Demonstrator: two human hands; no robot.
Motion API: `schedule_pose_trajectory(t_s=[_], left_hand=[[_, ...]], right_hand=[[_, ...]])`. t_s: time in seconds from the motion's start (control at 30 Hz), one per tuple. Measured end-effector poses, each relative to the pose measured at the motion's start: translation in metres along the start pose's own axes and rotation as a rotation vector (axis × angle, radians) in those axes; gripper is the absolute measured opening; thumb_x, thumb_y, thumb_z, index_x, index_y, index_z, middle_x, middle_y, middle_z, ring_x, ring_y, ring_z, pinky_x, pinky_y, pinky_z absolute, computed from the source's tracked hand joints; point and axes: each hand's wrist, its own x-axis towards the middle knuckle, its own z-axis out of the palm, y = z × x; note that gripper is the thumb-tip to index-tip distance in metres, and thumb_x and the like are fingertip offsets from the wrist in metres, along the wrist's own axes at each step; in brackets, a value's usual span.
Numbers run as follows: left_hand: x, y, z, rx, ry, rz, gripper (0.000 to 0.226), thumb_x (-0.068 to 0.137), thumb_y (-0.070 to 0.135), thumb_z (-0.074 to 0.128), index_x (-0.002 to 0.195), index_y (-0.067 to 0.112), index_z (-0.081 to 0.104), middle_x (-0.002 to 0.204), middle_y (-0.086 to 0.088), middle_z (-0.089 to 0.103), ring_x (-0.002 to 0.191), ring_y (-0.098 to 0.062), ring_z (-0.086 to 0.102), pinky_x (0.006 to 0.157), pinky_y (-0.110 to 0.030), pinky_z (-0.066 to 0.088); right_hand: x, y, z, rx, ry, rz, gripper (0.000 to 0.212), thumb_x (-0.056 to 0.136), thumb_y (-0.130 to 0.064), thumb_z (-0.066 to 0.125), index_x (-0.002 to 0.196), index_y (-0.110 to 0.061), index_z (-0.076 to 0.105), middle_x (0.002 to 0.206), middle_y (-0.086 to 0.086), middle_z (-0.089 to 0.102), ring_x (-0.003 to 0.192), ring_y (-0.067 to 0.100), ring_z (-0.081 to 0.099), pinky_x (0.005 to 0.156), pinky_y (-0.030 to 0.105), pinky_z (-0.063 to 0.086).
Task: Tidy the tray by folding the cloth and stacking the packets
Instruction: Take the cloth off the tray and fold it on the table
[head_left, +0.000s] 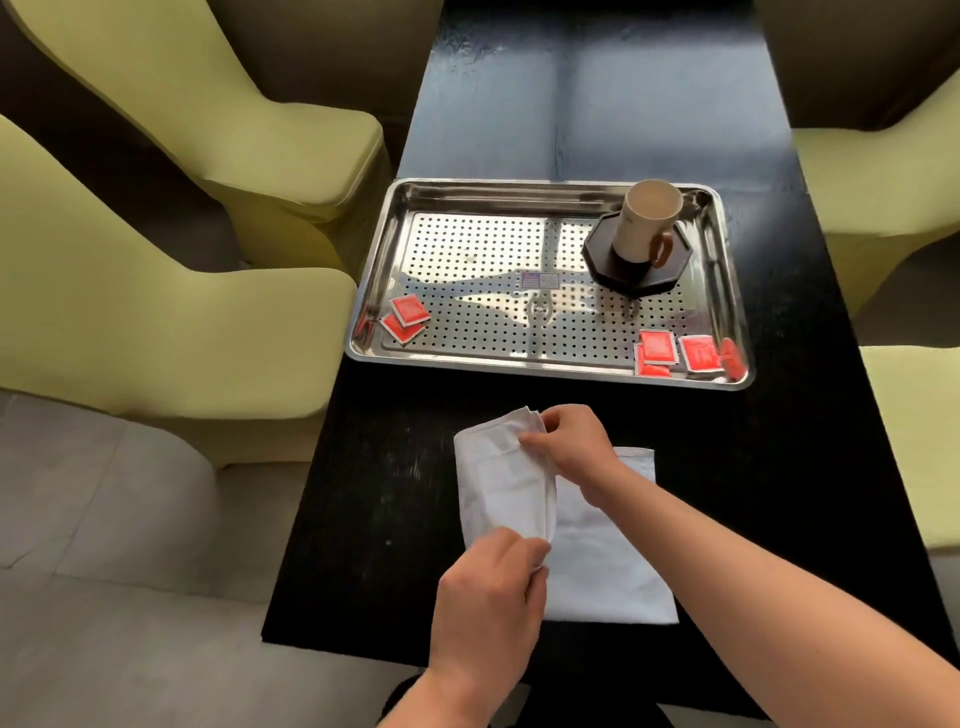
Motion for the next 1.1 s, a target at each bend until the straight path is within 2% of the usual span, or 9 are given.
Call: schedule_pose_trajectory(t_s=[0.17, 0.27, 0.4, 0.5, 0.73, 0.87, 0.93, 1.03, 1.1], left_hand=[[0.008, 0.029, 0.028, 0.001, -0.116, 0.102, 0.021, 0.071, 0.011, 0.084, 0.087, 0.02, 0.075, 0.075, 0.007, 0.067, 0.055, -0.01, 0.062, 0.046, -0.023, 0.053], [0.012, 0.041, 0.049, 0.057, -0.18, 0.164, 0.024, 0.067, 0.006, 0.081, 0.085, 0.019, 0.074, 0.07, 0.004, 0.062, 0.05, -0.017, 0.058, 0.038, -0.027, 0.046], [0.016, 0.054, 0.074, 0.136, -0.315, 0.229, 0.023, 0.062, 0.009, 0.081, 0.08, 0.021, 0.071, 0.068, 0.005, 0.06, 0.052, -0.014, 0.056, 0.038, -0.024, 0.042], [0.015, 0.054, 0.094, 0.153, -0.384, 0.216, 0.015, 0.073, 0.008, 0.071, 0.086, 0.017, 0.071, 0.075, 0.001, 0.062, 0.061, -0.019, 0.059, 0.045, -0.029, 0.048], [0.017, 0.055, 0.114, 0.225, -0.459, 0.217, 0.018, 0.068, 0.006, 0.073, 0.081, 0.018, 0.07, 0.071, 0.002, 0.06, 0.058, -0.017, 0.056, 0.041, -0.028, 0.044], [0.015, 0.051, 0.124, 0.235, -0.481, 0.21, 0.018, 0.076, 0.005, 0.067, 0.09, 0.016, 0.07, 0.079, 0.0, 0.062, 0.065, -0.02, 0.059, 0.048, -0.031, 0.047], [0.013, 0.049, 0.13, 0.248, -0.493, 0.214, 0.024, 0.084, 0.004, 0.057, 0.105, 0.012, 0.066, 0.091, -0.006, 0.063, 0.078, -0.026, 0.059, 0.059, -0.038, 0.048], [0.011, 0.046, 0.133, 0.195, -0.689, 0.201, 0.029, 0.089, 0.008, 0.047, 0.115, 0.01, 0.06, 0.101, -0.013, 0.062, 0.09, -0.034, 0.056, 0.074, -0.044, 0.046], [0.005, 0.039, 0.131, 0.131, -0.774, 0.2, 0.031, 0.089, 0.015, 0.048, 0.116, 0.012, 0.062, 0.105, -0.012, 0.061, 0.097, -0.034, 0.056, 0.081, -0.044, 0.048]], right_hand=[[-0.007, 0.03, -0.039, 0.043, 0.056, 0.01, 0.021, 0.083, -0.02, 0.074, 0.069, -0.005, 0.068, 0.076, 0.016, 0.069, 0.068, 0.02, 0.063, 0.064, 0.037, 0.051], [-0.01, 0.048, -0.058, 0.056, 0.099, 0.017, 0.019, 0.084, -0.022, 0.074, 0.067, -0.016, 0.067, 0.073, 0.007, 0.069, 0.069, 0.019, 0.065, 0.065, 0.036, 0.054], [-0.013, 0.074, -0.079, 0.03, 0.157, 0.071, 0.016, 0.083, -0.023, 0.071, 0.069, -0.015, 0.067, 0.075, 0.007, 0.07, 0.07, 0.02, 0.066, 0.068, 0.042, 0.057], [-0.014, 0.094, -0.087, 0.011, 0.182, 0.157, 0.017, 0.083, -0.024, 0.07, 0.073, -0.011, 0.069, 0.074, 0.007, 0.069, 0.071, 0.021, 0.066, 0.072, 0.046, 0.059], [-0.009, 0.108, -0.086, -0.022, 0.222, 0.186, 0.023, 0.089, -0.025, 0.069, 0.073, -0.009, 0.069, 0.072, 0.01, 0.067, 0.066, 0.021, 0.061, 0.057, 0.033, 0.047], [-0.006, 0.101, -0.084, -0.099, 0.242, 0.139, 0.018, 0.089, -0.026, 0.069, 0.073, -0.018, 0.068, 0.072, -0.001, 0.067, 0.068, 0.015, 0.062, 0.055, 0.027, 0.044], [-0.004, 0.099, -0.084, -0.146, 0.25, 0.121, 0.016, 0.089, -0.028, 0.069, 0.076, -0.019, 0.069, 0.076, 0.0, 0.068, 0.072, 0.016, 0.064, 0.056, 0.027, 0.045], [0.0, 0.1, -0.087, -0.21, 0.252, 0.112, 0.014, 0.09, -0.031, 0.066, 0.083, -0.019, 0.069, 0.08, -0.001, 0.069, 0.079, 0.019, 0.065, 0.062, 0.032, 0.05], [-0.001, 0.104, -0.089, -0.185, 0.269, 0.111, 0.016, 0.093, -0.033, 0.064, 0.098, -0.018, 0.069, 0.09, -0.003, 0.068, 0.086, 0.018, 0.063, 0.068, 0.033, 0.049]])
